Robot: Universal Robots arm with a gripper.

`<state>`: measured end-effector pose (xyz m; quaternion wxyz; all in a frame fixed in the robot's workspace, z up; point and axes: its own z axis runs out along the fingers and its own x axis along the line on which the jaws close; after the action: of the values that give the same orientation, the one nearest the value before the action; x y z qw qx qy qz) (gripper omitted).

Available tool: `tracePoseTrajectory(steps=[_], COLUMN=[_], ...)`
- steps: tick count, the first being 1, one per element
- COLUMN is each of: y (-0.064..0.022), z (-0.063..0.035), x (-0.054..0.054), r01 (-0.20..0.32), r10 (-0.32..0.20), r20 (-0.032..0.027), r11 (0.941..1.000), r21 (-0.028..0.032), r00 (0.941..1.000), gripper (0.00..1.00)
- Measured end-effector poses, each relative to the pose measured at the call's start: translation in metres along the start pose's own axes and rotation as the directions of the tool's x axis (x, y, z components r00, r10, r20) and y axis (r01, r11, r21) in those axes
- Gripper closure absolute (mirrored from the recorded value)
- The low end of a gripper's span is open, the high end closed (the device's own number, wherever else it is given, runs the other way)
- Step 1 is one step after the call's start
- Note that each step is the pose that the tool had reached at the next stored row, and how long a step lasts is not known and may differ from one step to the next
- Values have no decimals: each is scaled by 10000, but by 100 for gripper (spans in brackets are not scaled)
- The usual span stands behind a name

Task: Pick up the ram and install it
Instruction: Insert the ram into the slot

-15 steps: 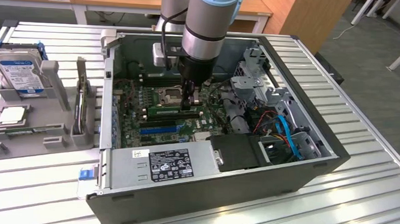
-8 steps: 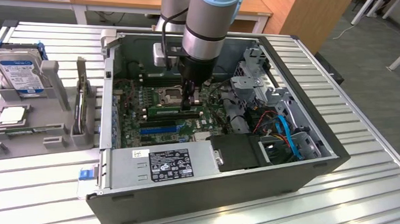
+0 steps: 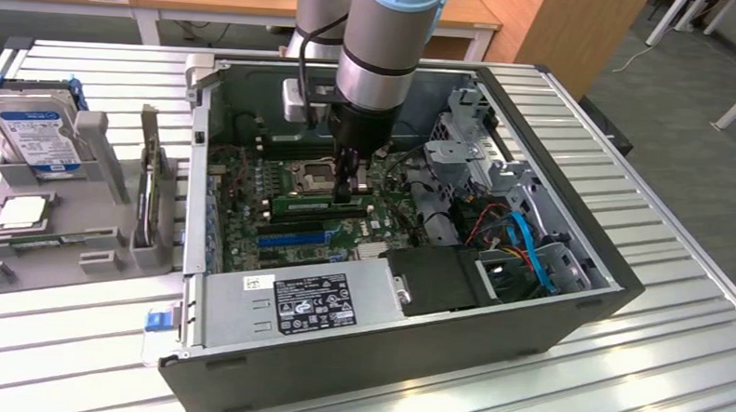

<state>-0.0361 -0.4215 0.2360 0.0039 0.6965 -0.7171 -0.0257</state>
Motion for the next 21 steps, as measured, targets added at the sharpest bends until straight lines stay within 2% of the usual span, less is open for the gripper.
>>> tracePoseTrajectory(steps=[21], y=[12], z=[5], x=[-6], r01=[82], r10=[-82], r20=[-1], r11=[10000], r21=[-3], r00=[10000], gripper=[89])
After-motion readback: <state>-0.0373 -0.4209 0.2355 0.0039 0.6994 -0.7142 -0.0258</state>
